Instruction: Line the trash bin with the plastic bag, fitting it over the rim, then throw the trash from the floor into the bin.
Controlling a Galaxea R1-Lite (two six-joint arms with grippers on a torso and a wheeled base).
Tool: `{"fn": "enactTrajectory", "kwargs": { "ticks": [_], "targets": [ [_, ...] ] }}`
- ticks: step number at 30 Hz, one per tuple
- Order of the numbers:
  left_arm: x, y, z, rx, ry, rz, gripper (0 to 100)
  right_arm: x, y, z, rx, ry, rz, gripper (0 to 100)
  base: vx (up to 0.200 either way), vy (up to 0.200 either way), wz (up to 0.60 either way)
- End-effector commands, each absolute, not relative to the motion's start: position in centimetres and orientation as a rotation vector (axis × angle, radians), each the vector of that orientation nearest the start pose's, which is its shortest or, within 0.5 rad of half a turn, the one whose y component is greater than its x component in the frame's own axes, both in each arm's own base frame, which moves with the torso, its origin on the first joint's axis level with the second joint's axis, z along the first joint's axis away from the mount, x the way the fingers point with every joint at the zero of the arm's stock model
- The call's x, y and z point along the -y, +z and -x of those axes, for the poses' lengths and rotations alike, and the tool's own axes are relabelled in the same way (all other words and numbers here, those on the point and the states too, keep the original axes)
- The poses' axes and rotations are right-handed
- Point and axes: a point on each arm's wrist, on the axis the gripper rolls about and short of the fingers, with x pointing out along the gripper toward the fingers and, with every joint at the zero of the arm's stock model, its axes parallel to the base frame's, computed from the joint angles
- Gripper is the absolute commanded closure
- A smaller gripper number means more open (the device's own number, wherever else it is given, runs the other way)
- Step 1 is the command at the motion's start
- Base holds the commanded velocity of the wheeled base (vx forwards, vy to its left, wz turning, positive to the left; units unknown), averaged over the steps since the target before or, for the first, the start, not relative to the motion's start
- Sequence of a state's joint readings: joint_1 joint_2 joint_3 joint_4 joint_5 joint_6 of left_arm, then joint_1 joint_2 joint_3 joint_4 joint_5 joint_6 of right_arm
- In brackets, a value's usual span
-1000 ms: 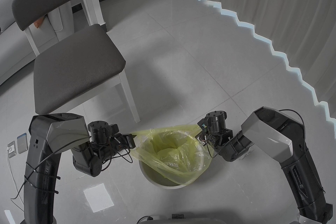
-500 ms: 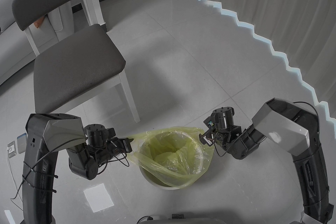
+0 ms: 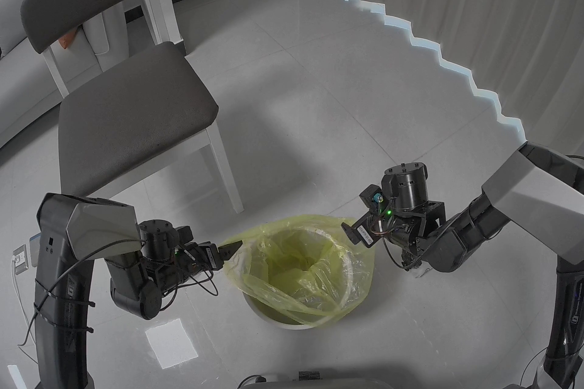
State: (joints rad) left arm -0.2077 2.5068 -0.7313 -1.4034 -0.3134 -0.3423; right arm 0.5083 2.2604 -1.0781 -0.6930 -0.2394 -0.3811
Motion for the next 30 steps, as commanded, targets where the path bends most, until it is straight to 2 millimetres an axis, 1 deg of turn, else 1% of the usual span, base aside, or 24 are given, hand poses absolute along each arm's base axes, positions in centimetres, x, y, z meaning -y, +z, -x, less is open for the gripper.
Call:
{"fn": "enactTrajectory", "kwargs": {
  "ticks": [1,3,4,6,7,8,10,11,12,15,18,19,20,23,27,30],
  "targets": [
    [6.8,-3.4,-35.3,-0.469,-0.412,0.35,0,-21.3,6.1,-35.6,-0.376,0.42,0.525,0,0.0,0.0,0.0],
    [6.4,-3.2,-35.1,-0.471,-0.4,0.35,0,-21.6,6.0,-35.3,-0.378,0.436,0.524,0,0.0,0.0,0.0],
    [5.5,-2.9,-34.8,-0.469,-0.379,0.345,0,-22.5,5.4,-34.8,-0.387,0.468,0.525,0,0.0,0.0,0.0],
    [4.9,-2.8,-34.6,-0.471,-0.368,0.335,0,-23.0,5.1,-34.5,-0.394,0.482,0.522,0,0.0,0.0,0.0],
    [4.3,-2.7,-34.3,-0.472,-0.369,0.319,0,-23.9,4.5,-33.9,-0.403,0.509,0.52,0,0.0,0.0,0.0],
    [3.9,-2.8,-34.1,-0.479,-0.376,0.31,0,-24.5,4.1,-33.7,-0.412,0.529,0.518,0,0.0,0.0,0.0],
    [3.6,-2.9,-33.6,-0.489,-0.39,0.295,0,-25.3,3.3,-33.2,-0.434,0.566,0.513,0,0.0,0.0,0.0],
    [3.6,-2.9,-33.6,-0.489,-0.39,0.295,0,-25.3,3.3,-33.2,-0.434,0.566,0.513,0,0.0,0.0,0.0],
    [3.5,-3.1,-33.3,-0.503,-0.396,0.29,0,-26.3,2.2,-32.6,-0.459,0.595,0.51,0,0.0,0.0,0.0],
    [3.7,-3.4,-33.2,-0.515,-0.402,0.288,0,-27.4,0.9,-31.7,-0.492,0.627,0.506,0,0.0,0.0,0.0],
    [4.1,-3.3,-33.2,-0.511,-0.415,0.285,0,-28.4,0.8,-30.7,-0.493,0.665,0.507,0,0.0,0.0,0.0],
    [4.1,-3.3,-33.2,-0.511,-0.415,0.285,0,-28.4,0.8,-30.7,-0.493,0.665,0.507,0,0.0,0.0,0.0],
    [4.1,-3.2,-33.2,-0.511,-0.415,0.285,0,-28.9,0.7,-30.1,-0.502,0.684,0.516,0,0.0,0.0,0.0],
    [4.1,-3.3,-33.2,-0.513,-0.413,0.285,0,-29.4,0.8,-28.9,-0.522,0.713,0.535,0,0.0,0.0,0.0],
    [4.0,-3.3,-33.2,-0.512,-0.411,0.286,0,-29.9,0.2,-28.2,-0.548,0.729,0.542,0,0.0,0.0,0.0],
    [3.9,-3.2,-33.2,-0.51,-0.407,0.288,0,-29.9,0.3,-27.5,-0.556,0.738,0.537,0,0.0,0.0,0.0]
  ]
}}
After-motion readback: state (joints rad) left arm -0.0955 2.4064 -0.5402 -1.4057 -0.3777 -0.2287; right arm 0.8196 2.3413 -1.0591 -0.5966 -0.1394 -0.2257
